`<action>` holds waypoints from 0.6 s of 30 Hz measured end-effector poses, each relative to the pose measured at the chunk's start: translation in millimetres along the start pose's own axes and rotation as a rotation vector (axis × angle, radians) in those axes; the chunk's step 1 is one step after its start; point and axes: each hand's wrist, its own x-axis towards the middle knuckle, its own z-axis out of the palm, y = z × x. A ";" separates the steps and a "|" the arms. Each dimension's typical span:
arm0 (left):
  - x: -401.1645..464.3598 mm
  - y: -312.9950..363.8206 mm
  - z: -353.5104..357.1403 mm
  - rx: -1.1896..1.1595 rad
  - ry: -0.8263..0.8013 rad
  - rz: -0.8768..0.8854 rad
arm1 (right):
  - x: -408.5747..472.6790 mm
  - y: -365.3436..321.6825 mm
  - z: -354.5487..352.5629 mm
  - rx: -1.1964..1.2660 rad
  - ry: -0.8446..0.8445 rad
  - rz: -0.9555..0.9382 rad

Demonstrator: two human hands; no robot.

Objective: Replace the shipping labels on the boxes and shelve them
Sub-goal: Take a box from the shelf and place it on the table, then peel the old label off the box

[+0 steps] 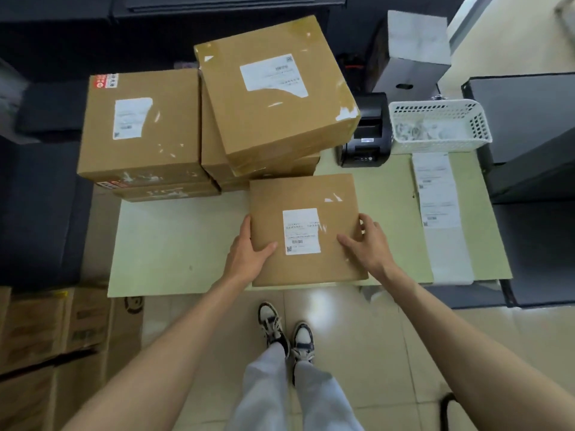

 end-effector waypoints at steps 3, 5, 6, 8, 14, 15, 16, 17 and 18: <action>8.4 -5.0 7.4 -0.023 -0.016 0.000 | 7.2 5.8 3.6 0.022 -0.001 0.021; 11.4 -7.2 11.5 -0.027 0.000 0.004 | 11.8 9.7 4.7 0.034 0.011 0.017; 12.8 -8.3 12.9 -0.026 0.006 0.006 | 13.4 11.3 4.7 0.041 0.013 0.012; 13.9 -9.7 15.1 -0.033 0.024 0.011 | 15.3 14.0 3.9 0.051 0.014 -0.008; 13.8 -9.8 18.4 -0.022 0.055 -0.023 | 14.8 13.4 3.6 0.074 -0.008 -0.012; 12.4 -9.4 18.5 -0.018 0.058 -0.026 | 14.2 11.8 2.5 0.028 -0.003 -0.012; 10.9 -8.5 18.2 -0.014 0.059 -0.028 | 13.3 9.8 1.1 -0.057 0.027 -0.025; 10.1 -8.4 17.7 -0.012 0.061 -0.031 | 12.0 6.9 -0.6 -0.169 0.085 -0.064; 9.2 -8.1 17.1 -0.012 0.063 -0.034 | 10.9 3.5 -1.3 -0.278 0.153 -0.141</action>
